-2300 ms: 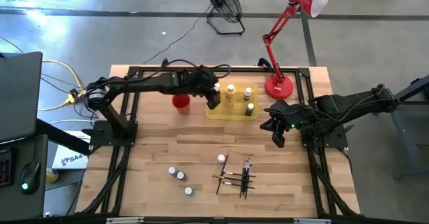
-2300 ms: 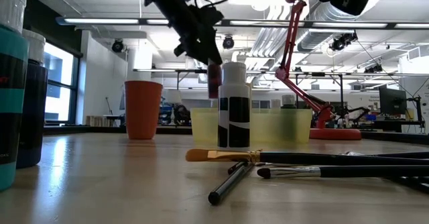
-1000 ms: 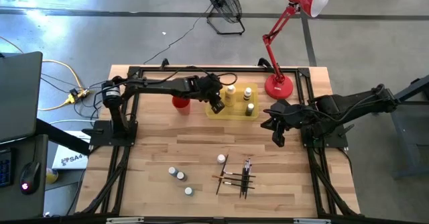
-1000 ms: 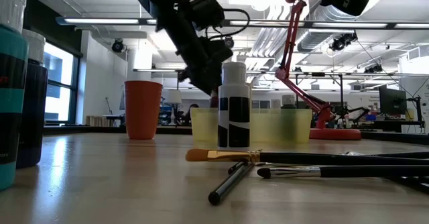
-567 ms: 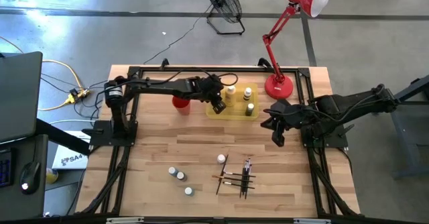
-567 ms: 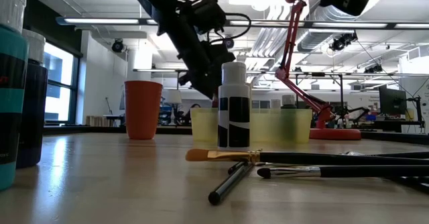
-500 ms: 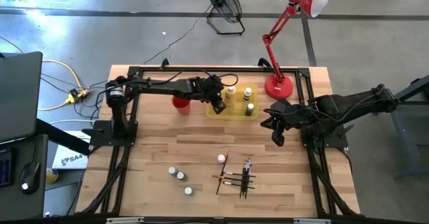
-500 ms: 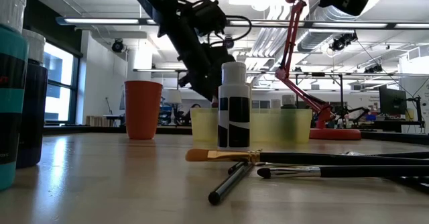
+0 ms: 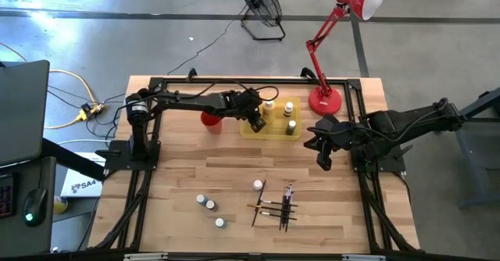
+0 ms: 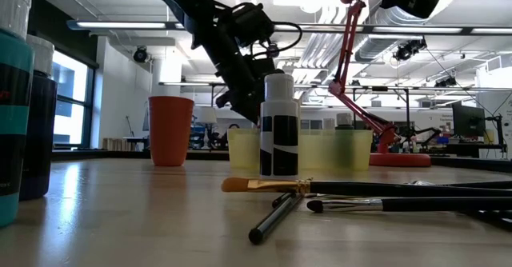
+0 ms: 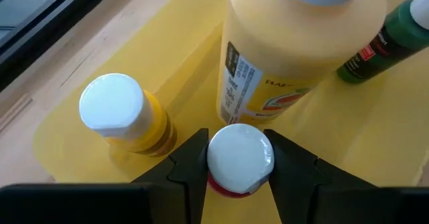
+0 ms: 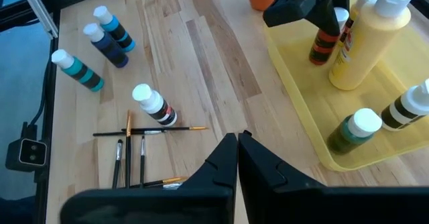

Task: Pick & Place Paint Supplies
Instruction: Put the red paint bottle into the yellow bin, then put the white paint bottle into the yellow bin

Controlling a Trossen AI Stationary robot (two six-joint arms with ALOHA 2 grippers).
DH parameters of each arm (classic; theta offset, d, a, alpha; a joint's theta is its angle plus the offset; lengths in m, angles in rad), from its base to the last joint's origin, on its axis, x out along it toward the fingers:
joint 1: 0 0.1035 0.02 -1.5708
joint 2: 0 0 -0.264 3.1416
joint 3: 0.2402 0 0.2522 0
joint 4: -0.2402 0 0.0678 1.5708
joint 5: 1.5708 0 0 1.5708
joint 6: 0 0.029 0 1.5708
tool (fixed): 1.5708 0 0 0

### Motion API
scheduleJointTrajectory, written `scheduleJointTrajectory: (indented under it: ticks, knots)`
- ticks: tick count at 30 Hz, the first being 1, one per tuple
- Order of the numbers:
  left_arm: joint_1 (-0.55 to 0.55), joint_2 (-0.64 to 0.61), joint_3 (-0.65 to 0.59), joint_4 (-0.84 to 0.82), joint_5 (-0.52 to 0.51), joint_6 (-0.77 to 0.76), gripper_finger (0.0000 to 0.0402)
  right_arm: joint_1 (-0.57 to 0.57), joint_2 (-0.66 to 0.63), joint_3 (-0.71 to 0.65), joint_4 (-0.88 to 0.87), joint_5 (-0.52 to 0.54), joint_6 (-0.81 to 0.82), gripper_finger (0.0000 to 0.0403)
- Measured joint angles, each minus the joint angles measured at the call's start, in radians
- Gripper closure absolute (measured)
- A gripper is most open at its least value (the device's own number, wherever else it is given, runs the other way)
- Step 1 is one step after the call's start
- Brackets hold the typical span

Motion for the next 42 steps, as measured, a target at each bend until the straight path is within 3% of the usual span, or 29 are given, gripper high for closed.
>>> scheduleJointTrajectory:
  ticks: [6,18,31,42]
  knots:
    - [-0.007,0.003,-0.001,-0.005,0.003,0.003,0.0243,0.000,0.000,0.000,0.000,0.000,0.000,0.0398]
    - [-0.006,0.003,-0.002,-0.008,0.037,0.019,0.0235,0.000,0.000,0.000,0.000,0.000,0.000,0.0398]
    - [-0.007,0.005,-0.003,-0.047,0.041,0.029,0.0107,0.000,0.000,0.000,0.000,0.000,0.000,0.0398]
    - [-0.007,0.004,-0.003,-0.112,0.040,0.029,0.0093,0.000,0.000,0.000,0.000,0.000,0.000,0.0398]
